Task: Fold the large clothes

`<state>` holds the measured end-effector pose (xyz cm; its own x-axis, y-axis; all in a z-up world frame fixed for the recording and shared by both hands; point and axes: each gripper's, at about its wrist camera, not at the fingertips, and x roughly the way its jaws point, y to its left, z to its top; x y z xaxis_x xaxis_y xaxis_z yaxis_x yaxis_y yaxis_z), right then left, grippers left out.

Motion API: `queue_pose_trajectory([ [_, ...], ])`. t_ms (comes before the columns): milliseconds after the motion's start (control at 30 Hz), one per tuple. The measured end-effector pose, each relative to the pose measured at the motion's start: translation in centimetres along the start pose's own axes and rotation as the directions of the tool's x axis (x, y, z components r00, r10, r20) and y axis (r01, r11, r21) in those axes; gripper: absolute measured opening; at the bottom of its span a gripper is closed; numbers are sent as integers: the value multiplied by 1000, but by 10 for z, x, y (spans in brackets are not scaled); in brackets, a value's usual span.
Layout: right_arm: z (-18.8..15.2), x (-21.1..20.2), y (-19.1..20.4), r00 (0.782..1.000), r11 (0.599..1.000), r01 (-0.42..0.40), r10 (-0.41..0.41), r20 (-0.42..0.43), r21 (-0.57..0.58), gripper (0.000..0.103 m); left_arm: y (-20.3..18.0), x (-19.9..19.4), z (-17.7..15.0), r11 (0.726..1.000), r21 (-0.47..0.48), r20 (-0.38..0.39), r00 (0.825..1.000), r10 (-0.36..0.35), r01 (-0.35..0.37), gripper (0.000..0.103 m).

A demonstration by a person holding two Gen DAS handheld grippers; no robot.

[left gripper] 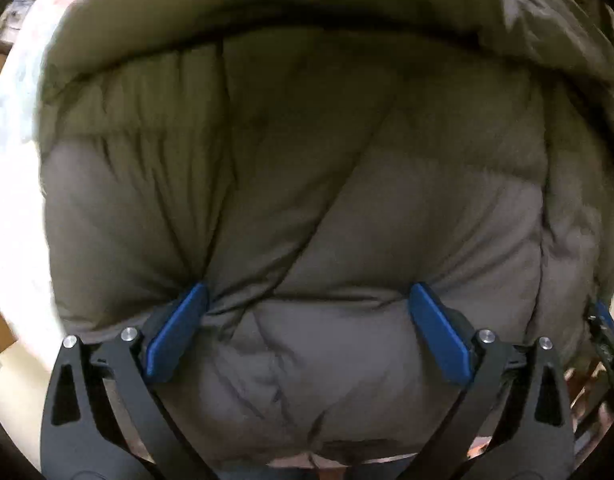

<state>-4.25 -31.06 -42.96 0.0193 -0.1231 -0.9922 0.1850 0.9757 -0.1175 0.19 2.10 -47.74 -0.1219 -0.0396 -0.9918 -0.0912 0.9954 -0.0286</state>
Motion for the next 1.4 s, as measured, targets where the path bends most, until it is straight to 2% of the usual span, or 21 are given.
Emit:
queue_pose_trajectory([
  [67, -10, 6, -4, 999, 1000, -5, 4, -41, -5, 93, -3, 0, -6, 998, 53, -8, 999, 37, -36, 101],
  [133, -15, 14, -12, 996, 1000, -18, 20, -87, 21, 94, 0, 0, -7, 998, 47, -36, 999, 41, -40, 101],
  [267, -22, 31, -21, 985, 999, -23, 31, -170, 48, 102, 9, 4, 0, 999, 46, -59, 998, 21, -19, 101],
  [333, -17, 29, -21, 982, 998, -12, 23, -190, 58, 102, 19, -6, 1, 1000, 7, -49, 999, -3, 3, 101],
  [467, 1, -4, -16, 992, 993, -102, 107, -70, 67, 100, 36, -51, 10, 988, -58, 58, 988, -142, 145, 101],
  [567, 30, -33, -2, 988, 989, -142, 139, 60, 43, 100, 41, -77, 25, 984, -75, 127, 980, -150, 160, 101],
  [700, 92, -64, 20, 952, 975, -223, 219, 214, -4, 100, 45, -108, 59, 992, -54, 254, 963, -95, 112, 101],
  [800, 146, -78, 45, 918, 960, -277, 275, 288, -34, 100, 47, -114, 102, 996, -78, 252, 967, -26, 47, 101],
  [867, 179, -79, 59, 895, 949, -309, 312, 320, -61, 100, 52, -109, 126, 993, -108, 236, 971, -25, 52, 101],
  [900, 196, -77, 70, 895, 947, -313, 320, 309, -74, 100, 51, -104, 135, 990, -126, 226, 973, -37, 66, 101],
  [967, 227, -56, 93, 958, 977, -201, 213, 195, -77, 100, 60, -104, 144, 978, -158, 220, 971, -99, 136, 101],
  [1033, 239, -43, 90, 969, 978, -205, 207, 134, -26, 94, 62, -106, 145, 974, -165, 216, 969, -119, 156, 101],
  [1067, 246, -45, 84, 950, 957, -289, 282, 132, 30, 88, 66, -108, 144, 973, -167, 213, 969, -125, 162, 101],
  [1100, 252, -57, 80, 919, 929, -366, 353, 176, 51, 88, 68, -109, 141, 971, -168, 214, 968, -132, 169, 101],
  [1133, 258, -69, 76, 896, 917, -395, 373, 241, 49, 88, 60, -108, 131, 969, -169, 218, 966, -140, 178, 101],
  [1200, 289, -101, 82, 879, 950, -310, 279, 388, 20, 90, 59, -109, 110, 968, -173, 215, 966, -143, 182, 101],
  [1233, 319, -113, 87, 872, 967, -255, 223, 435, 16, 92, 63, -110, 106, 968, -175, 207, 968, -144, 181, 101],
  [1300, 367, -118, 100, 870, 983, -185, 157, 468, 14, 96, 70, -110, 92, 966, -178, 198, 968, -154, 190, 101],
  [1333, 385, -113, 113, 877, 989, -149, 128, 464, 9, 97, 75, -110, 87, 964, -180, 194, 968, -158, 194, 101],
  [1367, 428, -100, 129, 910, 998, -57, 55, 412, -9, 99, 77, -107, 83, 964, -185, 191, 969, -156, 192, 101],
  [1400, 452, -85, 140, 934, 1000, 3, 7, 358, -27, 99, 78, -100, 82, 963, -190, 187, 970, -156, 191, 101],
])
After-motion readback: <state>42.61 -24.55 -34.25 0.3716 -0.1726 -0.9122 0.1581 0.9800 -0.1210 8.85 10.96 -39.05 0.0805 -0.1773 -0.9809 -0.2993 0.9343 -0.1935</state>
